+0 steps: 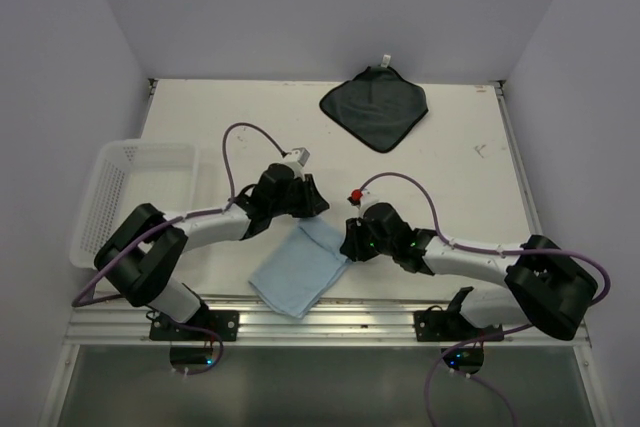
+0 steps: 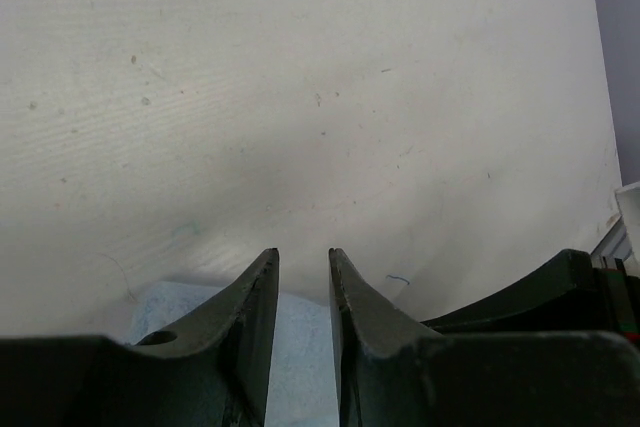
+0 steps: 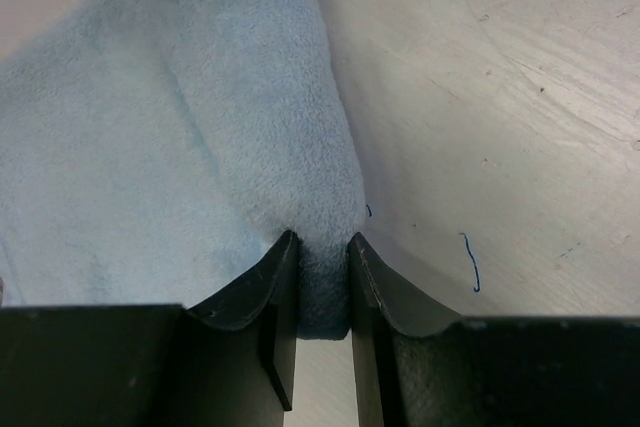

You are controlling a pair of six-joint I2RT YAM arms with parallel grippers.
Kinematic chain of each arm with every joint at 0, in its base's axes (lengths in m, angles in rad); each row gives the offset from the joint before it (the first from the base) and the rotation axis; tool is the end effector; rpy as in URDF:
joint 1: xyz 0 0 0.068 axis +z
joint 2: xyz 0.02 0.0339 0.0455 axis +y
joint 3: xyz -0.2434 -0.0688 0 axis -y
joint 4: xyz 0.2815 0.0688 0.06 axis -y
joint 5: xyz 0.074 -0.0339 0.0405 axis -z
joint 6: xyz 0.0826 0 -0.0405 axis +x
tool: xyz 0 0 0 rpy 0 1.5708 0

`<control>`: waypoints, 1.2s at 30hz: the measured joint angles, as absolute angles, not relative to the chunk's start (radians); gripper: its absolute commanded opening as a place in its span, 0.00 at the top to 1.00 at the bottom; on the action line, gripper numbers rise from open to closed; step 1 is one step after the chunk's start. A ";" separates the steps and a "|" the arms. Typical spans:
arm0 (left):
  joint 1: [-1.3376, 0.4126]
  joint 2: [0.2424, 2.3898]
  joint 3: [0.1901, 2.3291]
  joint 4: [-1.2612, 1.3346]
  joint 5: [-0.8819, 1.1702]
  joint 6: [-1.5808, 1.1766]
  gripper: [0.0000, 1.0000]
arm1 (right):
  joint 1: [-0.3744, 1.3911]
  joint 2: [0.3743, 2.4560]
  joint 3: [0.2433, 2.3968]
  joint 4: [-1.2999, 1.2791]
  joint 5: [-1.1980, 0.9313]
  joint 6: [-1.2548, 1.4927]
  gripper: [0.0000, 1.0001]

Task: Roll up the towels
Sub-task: Roll the towel

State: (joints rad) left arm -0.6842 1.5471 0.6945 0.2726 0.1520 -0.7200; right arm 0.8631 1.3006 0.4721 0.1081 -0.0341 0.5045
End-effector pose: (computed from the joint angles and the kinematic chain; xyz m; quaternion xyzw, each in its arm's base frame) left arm 0.2826 -0.2466 0.0990 0.0204 0.8777 -0.3571 0.3188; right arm 0.1976 0.2353 0.0779 -0.1694 0.8950 0.2726 0.3099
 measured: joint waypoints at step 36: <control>-0.635 1.551 0.926 0.132 0.090 -0.609 0.69 | 0.876 1.549 0.719 0.038 0.416 0.781 1.00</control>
State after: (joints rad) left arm -0.6353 1.5505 0.9260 0.1318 0.0898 -0.6086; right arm 0.8757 1.5490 0.7189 0.0383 0.4164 0.7811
